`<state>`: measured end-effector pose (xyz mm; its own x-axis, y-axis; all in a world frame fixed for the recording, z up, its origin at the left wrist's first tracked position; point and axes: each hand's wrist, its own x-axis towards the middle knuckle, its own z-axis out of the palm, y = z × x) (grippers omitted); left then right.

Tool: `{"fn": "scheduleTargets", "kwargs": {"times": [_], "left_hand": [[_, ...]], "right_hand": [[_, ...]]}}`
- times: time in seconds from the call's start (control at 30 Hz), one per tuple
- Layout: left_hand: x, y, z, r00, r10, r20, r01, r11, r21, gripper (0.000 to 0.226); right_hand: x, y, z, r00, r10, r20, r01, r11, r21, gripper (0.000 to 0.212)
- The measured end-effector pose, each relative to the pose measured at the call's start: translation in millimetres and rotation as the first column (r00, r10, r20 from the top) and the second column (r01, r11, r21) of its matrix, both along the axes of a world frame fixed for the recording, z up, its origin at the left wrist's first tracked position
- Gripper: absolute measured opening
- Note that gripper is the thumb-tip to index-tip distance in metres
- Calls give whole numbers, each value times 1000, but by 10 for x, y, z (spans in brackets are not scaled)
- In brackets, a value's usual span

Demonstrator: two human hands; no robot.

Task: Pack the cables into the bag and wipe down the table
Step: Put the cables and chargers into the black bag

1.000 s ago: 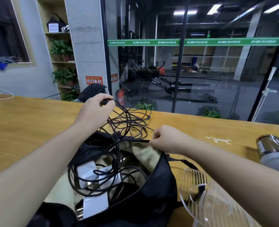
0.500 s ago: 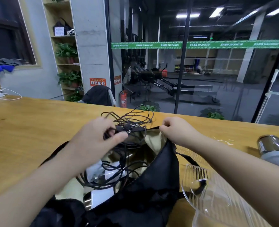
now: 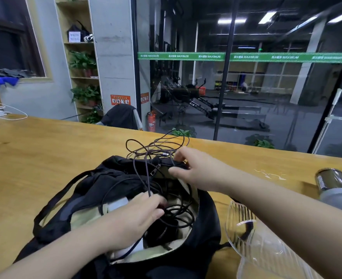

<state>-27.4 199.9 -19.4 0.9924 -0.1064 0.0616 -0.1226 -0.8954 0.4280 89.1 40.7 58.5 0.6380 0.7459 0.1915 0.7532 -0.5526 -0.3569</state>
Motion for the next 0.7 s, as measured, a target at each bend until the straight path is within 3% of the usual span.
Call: {"fn": "scheduleTargets", "kwargs": {"times": [0.13, 0.2, 0.27, 0.33, 0.4, 0.5, 0.6, 0.7], "left_hand": [[44, 23, 151, 962, 224, 159, -225, 974, -9, 54], [79, 131, 223, 914, 326, 242, -366, 919, 147, 74], [145, 276, 312, 906, 365, 216, -412, 877, 246, 85], [252, 380, 459, 913, 385, 139, -396, 915, 71, 83], [427, 472, 608, 891, 407, 200, -387, 913, -133, 73], [851, 589, 757, 806, 483, 342, -441, 876, -197, 51], [1311, 615, 759, 786, 580, 212, -581, 811, -65, 53], [1566, 544, 644, 812, 580, -58, -577, 814, 60, 88]], "right_hand": [[-20, 76, -47, 995, 95, 23, -91, 987, -133, 44], [35, 71, -50, 996, 90, 3, -89, 991, -97, 39], [121, 54, -35, 998, 55, -27, -55, 998, -18, 34], [231, 39, -19, 999, 5, -39, -3, 999, 45, 30], [358, 35, -13, 998, -44, -40, 47, 996, 81, 27], [552, 68, -53, 990, -117, -75, 125, 985, 120, 23], [768, 128, -147, 975, -193, -114, 197, 980, 28, 30], [1004, 107, -269, 960, -274, -54, 251, 932, -263, 47]]}}
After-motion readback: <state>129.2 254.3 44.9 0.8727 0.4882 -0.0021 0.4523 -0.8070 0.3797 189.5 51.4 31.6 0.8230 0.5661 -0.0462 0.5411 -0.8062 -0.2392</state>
